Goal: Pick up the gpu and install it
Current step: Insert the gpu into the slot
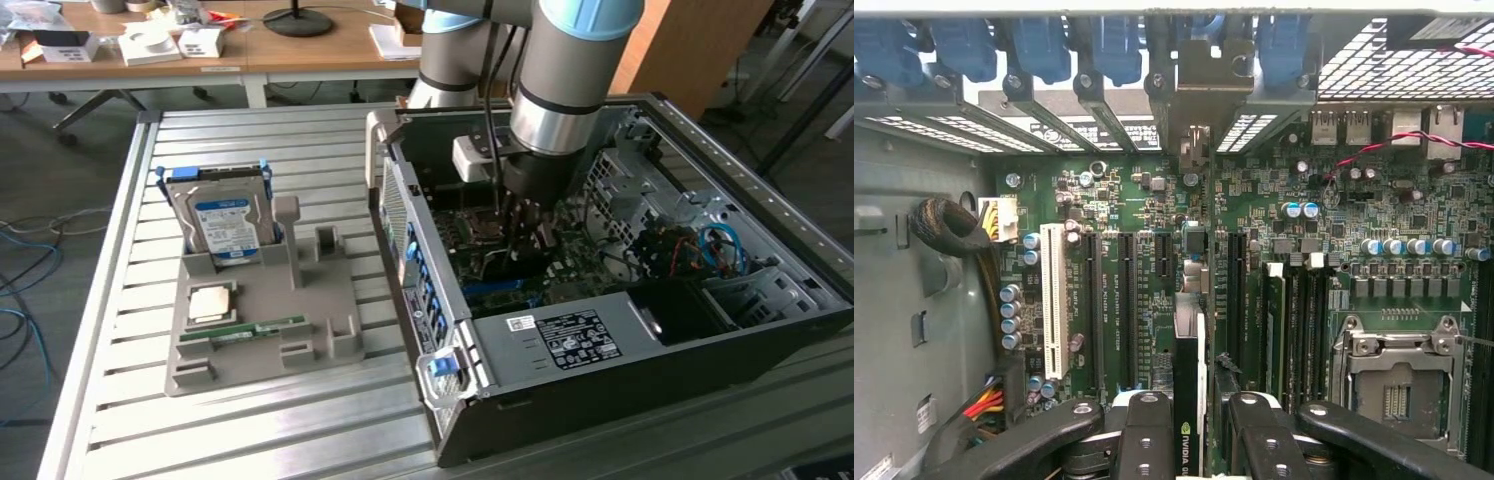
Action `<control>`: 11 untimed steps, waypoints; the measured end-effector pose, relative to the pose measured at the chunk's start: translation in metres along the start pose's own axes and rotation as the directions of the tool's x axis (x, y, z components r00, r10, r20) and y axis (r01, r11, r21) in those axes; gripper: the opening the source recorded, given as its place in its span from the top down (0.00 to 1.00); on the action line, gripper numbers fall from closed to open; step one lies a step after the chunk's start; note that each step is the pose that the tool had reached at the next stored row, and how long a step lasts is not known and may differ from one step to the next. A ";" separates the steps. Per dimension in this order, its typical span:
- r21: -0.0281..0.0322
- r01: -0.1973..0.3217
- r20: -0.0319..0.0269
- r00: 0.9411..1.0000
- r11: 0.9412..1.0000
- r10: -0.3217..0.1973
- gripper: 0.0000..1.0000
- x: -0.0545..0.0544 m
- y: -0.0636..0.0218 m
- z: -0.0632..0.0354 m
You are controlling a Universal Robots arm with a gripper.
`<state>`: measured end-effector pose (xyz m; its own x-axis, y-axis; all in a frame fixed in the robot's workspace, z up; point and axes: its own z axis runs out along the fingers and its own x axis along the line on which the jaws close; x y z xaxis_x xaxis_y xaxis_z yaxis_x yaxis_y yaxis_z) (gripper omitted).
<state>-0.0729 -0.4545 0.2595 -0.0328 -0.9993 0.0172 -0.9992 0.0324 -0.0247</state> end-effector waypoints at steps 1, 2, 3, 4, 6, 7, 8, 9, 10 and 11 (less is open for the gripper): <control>0.000 0.000 0.000 1.000 1.000 0.000 0.74 0.000 0.0000 0.0004; 0.000 0.000 0.000 1.000 1.000 0.000 0.74 0.000 0.0001 0.0009; 0.000 0.000 0.000 1.000 1.000 0.000 0.74 0.000 0.0001 0.0009; 0.000 0.000 0.000 1.000 1.000 0.000 0.74 0.000 0.0001 0.0009; 0.000 0.000 0.000 1.000 1.000 0.000 0.74 0.000 0.0001 0.0008; 0.000 0.000 0.000 1.000 1.000 0.000 0.74 0.000 0.0002 0.0009; 0.000 0.000 0.000 1.000 1.000 0.000 0.74 0.000 0.0003 0.0012; 0.000 0.000 0.000 1.000 1.000 0.000 0.74 0.000 0.0003 0.0014; 0.000 0.000 0.000 1.000 1.000 0.000 0.74 0.000 0.0004 0.0014; 0.000 0.000 0.000 1.000 1.000 0.000 0.74 0.000 0.0003 0.0014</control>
<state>-0.0732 -0.4545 0.2581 -0.0329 -0.9993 0.0170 -0.9992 0.0324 -0.0250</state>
